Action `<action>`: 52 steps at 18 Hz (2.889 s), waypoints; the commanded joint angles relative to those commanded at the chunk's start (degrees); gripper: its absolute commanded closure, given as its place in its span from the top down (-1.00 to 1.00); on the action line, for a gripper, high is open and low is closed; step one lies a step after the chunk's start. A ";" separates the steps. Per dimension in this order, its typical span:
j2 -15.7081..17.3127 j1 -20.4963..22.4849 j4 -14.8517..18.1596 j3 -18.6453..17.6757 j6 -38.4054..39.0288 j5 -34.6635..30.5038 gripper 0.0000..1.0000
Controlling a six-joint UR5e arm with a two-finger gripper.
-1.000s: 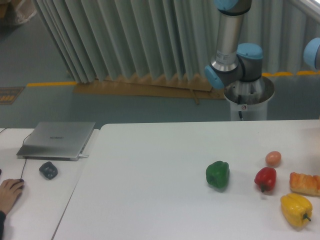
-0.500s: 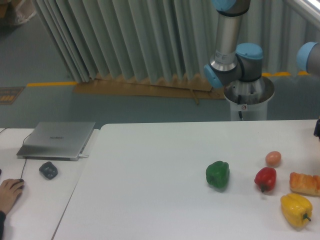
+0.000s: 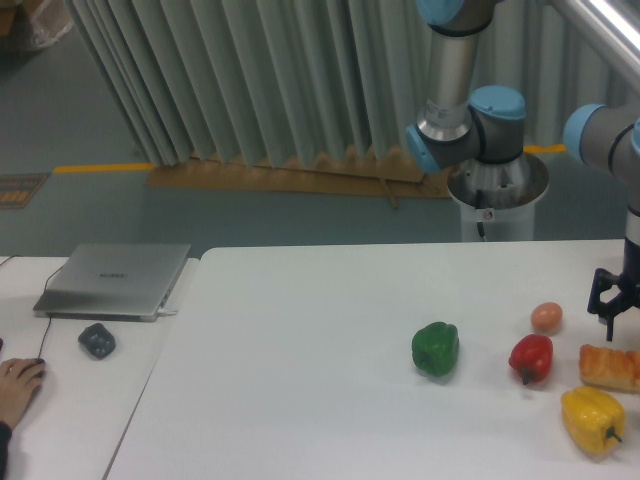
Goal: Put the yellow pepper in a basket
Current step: 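Lower the open gripper down over the yellow bell pepper, then close the gripper around the yellow pepper's body, then hold the yellow pepper firmly in the closed gripper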
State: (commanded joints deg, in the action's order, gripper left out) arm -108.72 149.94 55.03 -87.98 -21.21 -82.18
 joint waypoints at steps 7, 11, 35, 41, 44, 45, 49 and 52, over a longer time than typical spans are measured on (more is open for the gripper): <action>-2.46 -3.16 -5.11 -0.18 18.29 -1.49 1.00; -6.06 -6.41 -5.63 -0.18 24.80 -5.36 1.00; -10.11 -6.77 -6.51 -0.27 33.16 -11.78 1.00; -8.01 -6.33 -6.43 0.00 33.34 -10.90 1.00; -8.00 -6.42 -6.34 0.00 33.34 -10.72 1.00; -8.09 -6.42 -6.34 0.00 33.42 -10.72 1.00; -8.44 -6.59 -6.42 0.00 33.60 -10.90 1.00; -8.88 -6.77 -6.42 0.00 35.35 -11.16 1.00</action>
State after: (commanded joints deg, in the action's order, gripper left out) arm -117.60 143.17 48.60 -87.98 14.15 -93.34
